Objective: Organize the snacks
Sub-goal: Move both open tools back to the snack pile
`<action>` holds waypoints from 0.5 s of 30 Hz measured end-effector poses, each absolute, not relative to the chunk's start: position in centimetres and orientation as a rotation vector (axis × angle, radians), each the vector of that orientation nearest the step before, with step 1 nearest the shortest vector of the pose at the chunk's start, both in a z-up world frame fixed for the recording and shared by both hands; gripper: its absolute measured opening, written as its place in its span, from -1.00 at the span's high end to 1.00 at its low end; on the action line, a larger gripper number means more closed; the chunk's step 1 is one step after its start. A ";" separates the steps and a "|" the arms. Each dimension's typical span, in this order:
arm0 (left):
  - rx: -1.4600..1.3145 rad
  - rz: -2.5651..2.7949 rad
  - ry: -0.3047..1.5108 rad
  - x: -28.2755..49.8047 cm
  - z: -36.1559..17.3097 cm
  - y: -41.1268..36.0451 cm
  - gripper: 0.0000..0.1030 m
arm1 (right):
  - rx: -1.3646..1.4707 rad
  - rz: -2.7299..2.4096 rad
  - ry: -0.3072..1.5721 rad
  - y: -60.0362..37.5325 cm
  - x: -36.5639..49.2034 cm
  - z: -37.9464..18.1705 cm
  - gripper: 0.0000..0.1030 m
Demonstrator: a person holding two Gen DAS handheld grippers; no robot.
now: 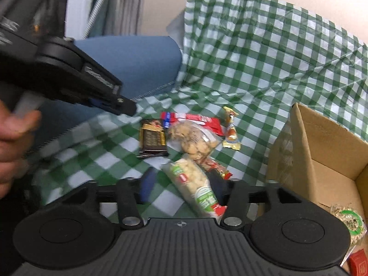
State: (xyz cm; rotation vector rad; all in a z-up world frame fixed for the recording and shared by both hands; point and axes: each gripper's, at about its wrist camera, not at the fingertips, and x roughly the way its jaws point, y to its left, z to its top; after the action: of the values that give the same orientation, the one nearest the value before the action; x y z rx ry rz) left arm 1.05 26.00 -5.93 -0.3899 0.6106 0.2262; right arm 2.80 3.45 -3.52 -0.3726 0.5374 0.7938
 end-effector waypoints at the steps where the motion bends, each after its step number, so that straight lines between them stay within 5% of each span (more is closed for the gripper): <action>1: -0.394 0.233 0.618 1.3 -6.1 26.1 0.63 | -0.381 0.780 0.546 3.7 3.3 -3.9 -0.36; 3: -0.401 0.247 0.638 2.0 -6.7 26.4 0.61 | -0.399 0.763 0.553 4.4 4.2 -4.6 -0.39; 6: -0.398 0.262 0.679 3.5 -7.7 26.6 0.28 | -0.413 0.746 0.587 5.2 5.7 -5.7 -0.62; 11: -0.366 0.295 0.712 5.8 -9.5 26.4 -0.30 | -0.412 0.715 0.685 5.8 7.7 -7.8 -0.62; 15: -0.355 0.319 0.750 7.7 -11.4 26.1 -0.54 | -0.383 0.709 0.744 5.9 8.5 -8.8 -0.62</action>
State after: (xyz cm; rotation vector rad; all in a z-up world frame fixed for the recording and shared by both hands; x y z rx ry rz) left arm 7.69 26.14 -11.38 -0.3553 0.7504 0.3189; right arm 8.48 5.95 -8.75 -0.3832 0.7437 0.7093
